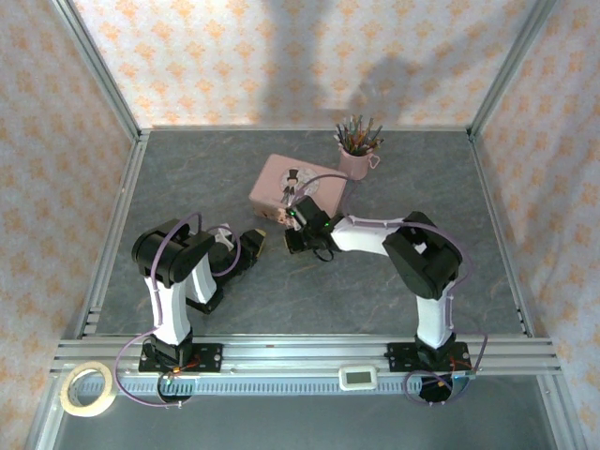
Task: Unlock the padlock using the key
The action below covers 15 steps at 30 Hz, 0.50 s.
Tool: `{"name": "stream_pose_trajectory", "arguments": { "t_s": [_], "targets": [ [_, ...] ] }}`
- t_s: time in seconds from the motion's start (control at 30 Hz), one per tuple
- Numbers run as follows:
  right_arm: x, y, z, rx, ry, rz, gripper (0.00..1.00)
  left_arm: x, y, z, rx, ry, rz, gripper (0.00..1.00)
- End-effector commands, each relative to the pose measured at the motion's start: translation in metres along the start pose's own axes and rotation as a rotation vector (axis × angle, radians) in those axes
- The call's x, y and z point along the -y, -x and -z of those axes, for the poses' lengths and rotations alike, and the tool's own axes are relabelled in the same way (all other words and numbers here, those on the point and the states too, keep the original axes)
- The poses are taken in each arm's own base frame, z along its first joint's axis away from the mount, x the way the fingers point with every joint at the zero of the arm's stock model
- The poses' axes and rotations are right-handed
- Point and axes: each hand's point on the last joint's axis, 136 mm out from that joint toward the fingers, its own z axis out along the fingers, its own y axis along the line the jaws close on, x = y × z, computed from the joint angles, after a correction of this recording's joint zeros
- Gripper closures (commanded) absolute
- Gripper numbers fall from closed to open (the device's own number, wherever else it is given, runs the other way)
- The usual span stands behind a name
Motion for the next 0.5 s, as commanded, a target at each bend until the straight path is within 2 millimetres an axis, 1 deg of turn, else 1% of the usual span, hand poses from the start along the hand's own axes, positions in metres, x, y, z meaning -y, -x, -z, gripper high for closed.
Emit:
{"name": "stream_pose_trajectory", "arguments": {
  "t_s": [0.0, 0.03, 0.07, 0.17, 0.23, 0.27, 0.3, 0.47],
  "targets": [
    [0.0, -0.001, 0.011, 0.016, 0.021, 0.018, 1.0, 0.053, 0.004, 0.004, 0.038, -0.198, -0.045, 0.64],
    [-0.001, 0.003, 0.012, 0.025, 0.045, 0.028, 1.0, 0.051, 0.003, 0.003, 0.037, -0.189, -0.045, 0.64],
    [-0.003, 0.007, 0.014, 0.028, 0.08, 0.036, 1.0, 0.06, 0.003, 0.003, 0.038, -0.21, -0.05, 0.64],
    [-0.012, 0.016, 0.021, 0.027, 0.197, 0.059, 1.0, 0.065, -0.004, -0.004, 0.02, -0.217, -0.057, 0.63],
    [-0.017, 0.018, 0.023, 0.015, 0.251, 0.072, 1.0, 0.067, -0.009, -0.009, 0.009, -0.219, -0.058, 0.63],
    [-0.02, 0.017, 0.024, 0.005, 0.278, 0.078, 1.0, 0.07, -0.01, -0.012, 0.006, -0.228, -0.056, 0.63],
    [-0.023, 0.017, 0.025, -0.002, 0.301, 0.082, 1.0, 0.064, -0.012, -0.016, 0.0, -0.215, -0.053, 0.63],
    [-0.038, 0.008, 0.026, -0.062, 0.41, 0.084, 1.0, 0.062, -0.017, -0.03, -0.013, -0.218, -0.052, 0.63]
  ]
}}
